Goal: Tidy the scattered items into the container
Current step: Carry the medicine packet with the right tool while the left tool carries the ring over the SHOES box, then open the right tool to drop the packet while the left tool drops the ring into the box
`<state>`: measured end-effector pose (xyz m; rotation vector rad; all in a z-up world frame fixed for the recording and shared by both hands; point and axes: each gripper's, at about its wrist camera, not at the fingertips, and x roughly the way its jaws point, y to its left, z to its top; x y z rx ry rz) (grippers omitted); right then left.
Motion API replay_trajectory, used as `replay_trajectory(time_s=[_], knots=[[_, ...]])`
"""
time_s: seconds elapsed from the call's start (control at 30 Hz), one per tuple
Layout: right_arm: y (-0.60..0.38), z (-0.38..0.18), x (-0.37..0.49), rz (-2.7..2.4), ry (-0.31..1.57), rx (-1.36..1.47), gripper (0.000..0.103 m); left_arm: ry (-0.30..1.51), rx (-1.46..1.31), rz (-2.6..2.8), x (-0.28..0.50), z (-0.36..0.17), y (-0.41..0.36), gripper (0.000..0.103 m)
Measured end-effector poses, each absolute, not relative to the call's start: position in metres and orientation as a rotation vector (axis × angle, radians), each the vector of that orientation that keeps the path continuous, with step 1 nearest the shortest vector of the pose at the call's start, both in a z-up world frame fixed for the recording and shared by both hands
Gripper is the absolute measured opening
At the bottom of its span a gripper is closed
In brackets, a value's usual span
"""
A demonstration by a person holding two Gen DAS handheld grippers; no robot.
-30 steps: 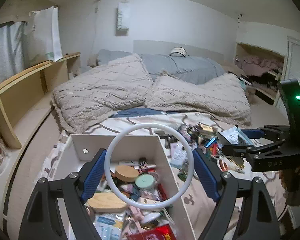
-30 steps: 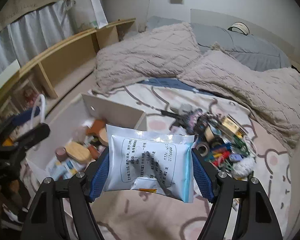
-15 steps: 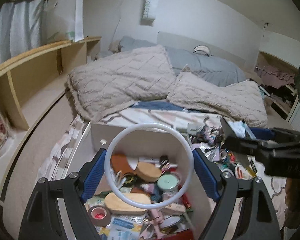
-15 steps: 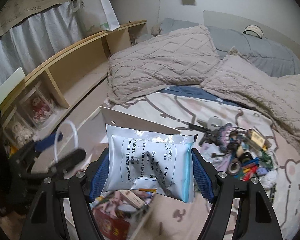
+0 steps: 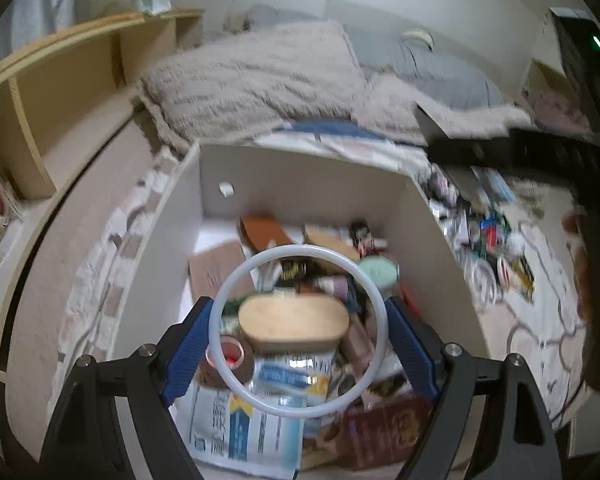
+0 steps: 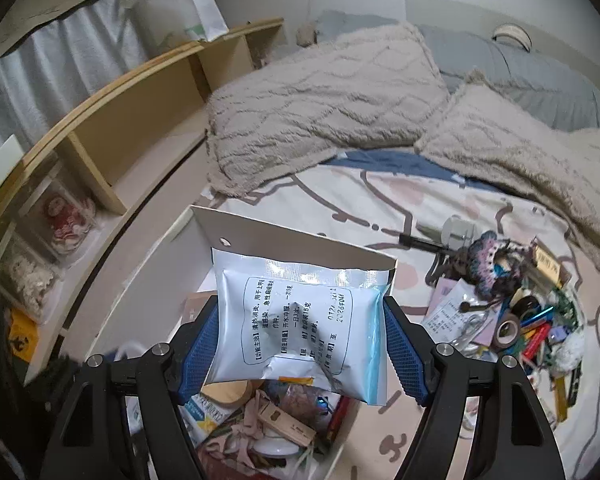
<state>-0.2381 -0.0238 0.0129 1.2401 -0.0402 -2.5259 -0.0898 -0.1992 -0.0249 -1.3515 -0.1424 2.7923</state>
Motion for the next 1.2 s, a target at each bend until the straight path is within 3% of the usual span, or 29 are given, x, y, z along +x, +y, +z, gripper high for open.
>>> replay_trajectory(time_s=[0.53,1.1,1.13,1.2], knots=[[-0.073,-0.03,-0.272,-2.449,0.052,1.381,0.077,-0.034,-1.516,2.662,-0.086,-0.065,-0.193,0.085],[-0.096,-0.075,-0.31,-2.411,0.063,1.564,0.077,0.099,-1.515,2.675,-0.087,-0.07,-0.192,0.085],[-0.095,-0.076,-0.312,-2.418,0.057,1.562,0.078,0.105,-1.515,2.675,-0.087,-0.07,-0.192,0.085],[-0.096,-0.078,-0.315,-2.435,0.047,1.568,0.092,0.112,-1.522,2.673,-0.088,-0.07,-0.191,0.085]])
